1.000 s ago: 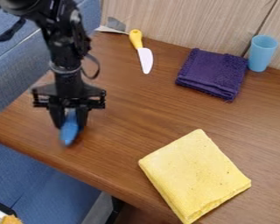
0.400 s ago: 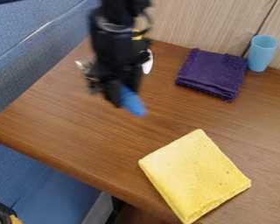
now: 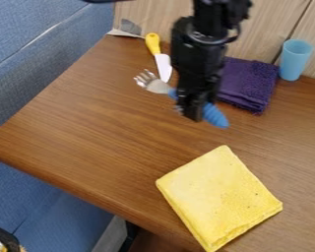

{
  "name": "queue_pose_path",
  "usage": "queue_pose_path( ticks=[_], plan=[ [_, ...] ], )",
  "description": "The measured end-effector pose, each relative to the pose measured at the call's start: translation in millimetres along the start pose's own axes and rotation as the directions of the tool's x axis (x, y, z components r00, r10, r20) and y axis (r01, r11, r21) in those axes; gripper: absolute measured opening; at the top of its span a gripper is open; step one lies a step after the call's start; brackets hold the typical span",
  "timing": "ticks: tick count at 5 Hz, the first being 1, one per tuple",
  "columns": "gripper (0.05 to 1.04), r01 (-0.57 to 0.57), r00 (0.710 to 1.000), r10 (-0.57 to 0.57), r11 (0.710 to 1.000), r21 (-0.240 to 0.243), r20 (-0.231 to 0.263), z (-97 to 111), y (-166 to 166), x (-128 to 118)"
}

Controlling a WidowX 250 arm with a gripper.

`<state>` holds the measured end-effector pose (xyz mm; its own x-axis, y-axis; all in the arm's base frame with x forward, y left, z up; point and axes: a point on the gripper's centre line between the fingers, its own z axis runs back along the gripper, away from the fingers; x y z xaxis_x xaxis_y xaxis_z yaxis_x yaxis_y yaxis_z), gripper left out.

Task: Pick up the blue fork and place it below the blue towel

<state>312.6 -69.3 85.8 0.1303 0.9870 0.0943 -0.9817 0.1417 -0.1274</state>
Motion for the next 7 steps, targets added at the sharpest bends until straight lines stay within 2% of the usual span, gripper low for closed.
queue_pose_path(
  ticks=[1, 2, 3, 4, 5, 6, 7],
  plan=[
    [0.44, -0.026, 0.999, 0.026, 0.999, -0.028, -0.028, -20.2, -23.2, -13.0],
    [0.44, -0.041, 0.998, 0.04, 0.999, -0.003, -0.048, -39.4, -33.2, -21.0],
    [0.44, -0.003, 0.997, 0.004, 1.0, 0.022, -0.073, -59.9, -47.6, -33.5],
    [0.499, 0.007, 0.997, -0.004, 0.999, 0.032, -0.08, -62.3, -50.3, -35.5],
    [0.805, 0.014, 0.996, -0.009, 0.998, 0.053, -0.093, -62.8, -52.4, -38.4],
    [0.999, 0.027, 0.997, -0.022, 0.998, 0.063, -0.081, -62.8, -50.7, -36.9],
    [1.001, 0.049, 0.996, -0.044, 0.996, 0.071, -0.075, -62.8, -49.2, -35.8]
  ],
)
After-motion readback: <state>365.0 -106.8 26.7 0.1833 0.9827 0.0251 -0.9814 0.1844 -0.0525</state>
